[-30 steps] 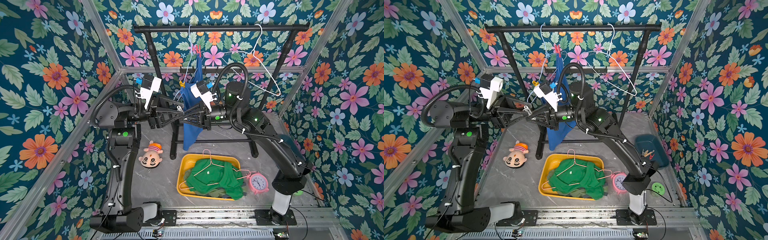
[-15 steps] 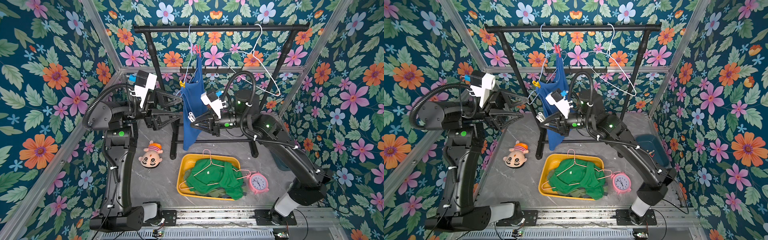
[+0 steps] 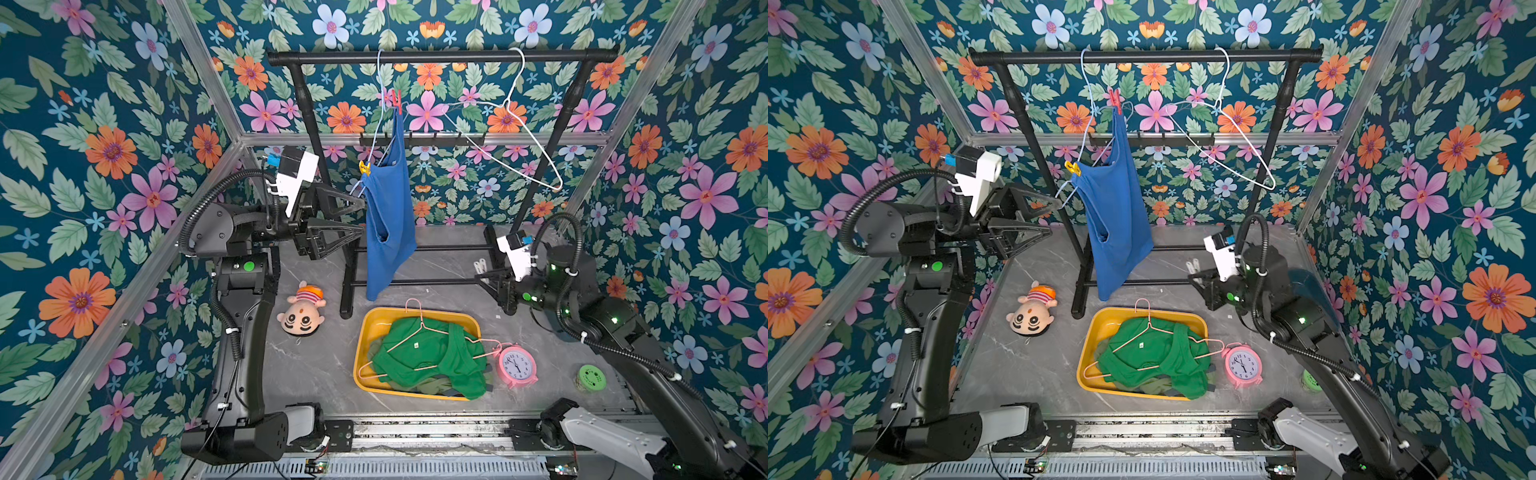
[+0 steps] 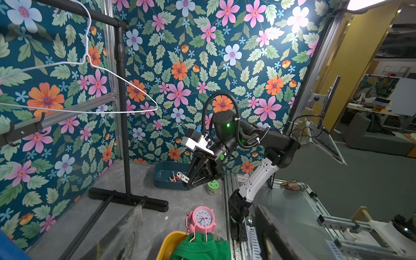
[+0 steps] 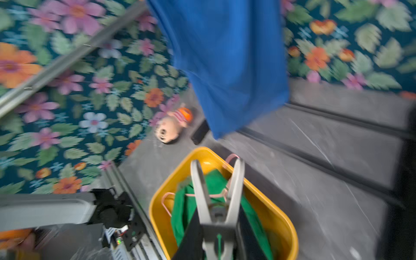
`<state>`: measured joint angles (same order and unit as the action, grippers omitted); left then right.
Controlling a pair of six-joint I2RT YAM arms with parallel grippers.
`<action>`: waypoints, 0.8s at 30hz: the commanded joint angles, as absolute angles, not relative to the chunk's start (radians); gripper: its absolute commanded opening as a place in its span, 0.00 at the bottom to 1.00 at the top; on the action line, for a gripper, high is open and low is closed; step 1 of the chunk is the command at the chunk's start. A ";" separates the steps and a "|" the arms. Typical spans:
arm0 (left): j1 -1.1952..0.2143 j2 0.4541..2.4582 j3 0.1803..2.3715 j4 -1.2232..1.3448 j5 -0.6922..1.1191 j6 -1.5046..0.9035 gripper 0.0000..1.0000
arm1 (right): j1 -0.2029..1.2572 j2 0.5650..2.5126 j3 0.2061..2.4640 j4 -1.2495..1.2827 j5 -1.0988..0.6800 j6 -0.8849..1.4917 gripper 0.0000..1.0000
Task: Remove the clothespins securing tank tops to the hanger
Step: Place the clothespin in the storage box.
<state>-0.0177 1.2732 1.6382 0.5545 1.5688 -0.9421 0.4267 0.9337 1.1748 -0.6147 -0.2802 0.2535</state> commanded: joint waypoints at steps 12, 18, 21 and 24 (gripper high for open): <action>-0.016 1.249 1.581 0.607 1.592 -0.944 0.81 | -0.386 0.964 0.833 -0.459 -0.387 0.505 0.02; -0.016 1.240 1.553 0.609 1.598 -0.933 0.81 | -0.446 1.175 0.853 -0.390 -0.318 0.505 0.03; -0.016 1.244 1.556 0.611 1.602 -0.936 0.81 | -0.465 1.261 0.874 -0.355 -0.262 0.492 0.04; -0.016 1.252 1.563 0.611 1.603 -0.938 0.81 | -0.478 1.366 0.908 -0.340 -0.228 0.467 0.06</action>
<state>-0.0166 1.2488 1.5562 0.5877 1.5688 -0.9371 -0.4702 1.3029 0.8841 -0.3920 -0.2768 0.4889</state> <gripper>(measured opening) 0.806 0.193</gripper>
